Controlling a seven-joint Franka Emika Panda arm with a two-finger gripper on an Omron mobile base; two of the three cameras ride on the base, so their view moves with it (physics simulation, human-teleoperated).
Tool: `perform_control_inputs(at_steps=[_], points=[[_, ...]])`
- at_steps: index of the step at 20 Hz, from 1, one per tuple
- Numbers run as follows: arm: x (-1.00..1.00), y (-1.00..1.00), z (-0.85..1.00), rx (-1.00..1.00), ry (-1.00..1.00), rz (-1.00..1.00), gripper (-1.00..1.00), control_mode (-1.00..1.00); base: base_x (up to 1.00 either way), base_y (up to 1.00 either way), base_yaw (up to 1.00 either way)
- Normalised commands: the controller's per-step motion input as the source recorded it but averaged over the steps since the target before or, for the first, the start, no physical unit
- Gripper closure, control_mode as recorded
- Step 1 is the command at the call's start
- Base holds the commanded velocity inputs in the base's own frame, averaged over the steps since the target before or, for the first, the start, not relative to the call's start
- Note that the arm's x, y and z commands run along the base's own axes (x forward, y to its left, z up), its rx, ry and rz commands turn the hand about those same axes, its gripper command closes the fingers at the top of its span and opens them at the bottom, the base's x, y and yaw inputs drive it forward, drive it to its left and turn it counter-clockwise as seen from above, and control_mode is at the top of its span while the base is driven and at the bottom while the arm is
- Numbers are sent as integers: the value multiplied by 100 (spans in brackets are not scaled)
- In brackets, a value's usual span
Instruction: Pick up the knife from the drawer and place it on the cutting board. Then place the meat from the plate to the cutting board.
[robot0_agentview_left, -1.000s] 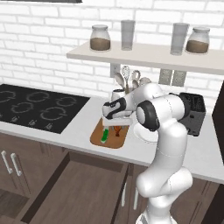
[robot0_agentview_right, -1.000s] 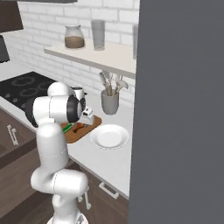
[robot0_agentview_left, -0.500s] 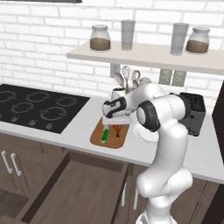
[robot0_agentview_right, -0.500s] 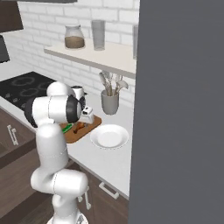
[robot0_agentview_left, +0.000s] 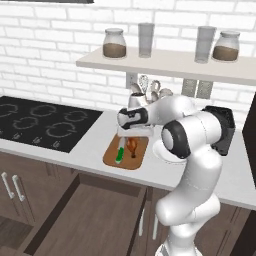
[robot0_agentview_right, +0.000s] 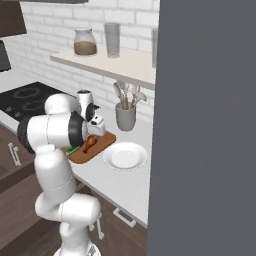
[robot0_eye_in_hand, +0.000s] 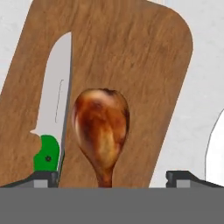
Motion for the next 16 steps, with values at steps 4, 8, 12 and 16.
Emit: perform_control_inputs(at_steps=[4,8,12,16], points=[[-63,-5,57,0,-5,-5,-100,-100,0,0,0],[-68,-24,59,0,-1,0,-100,-100,0,0,0],[-69,-54,56,3,0,0,-100,-100,0,0,0],[-71,-59,56,6,-2,0,-100,-100,0,0,0]])
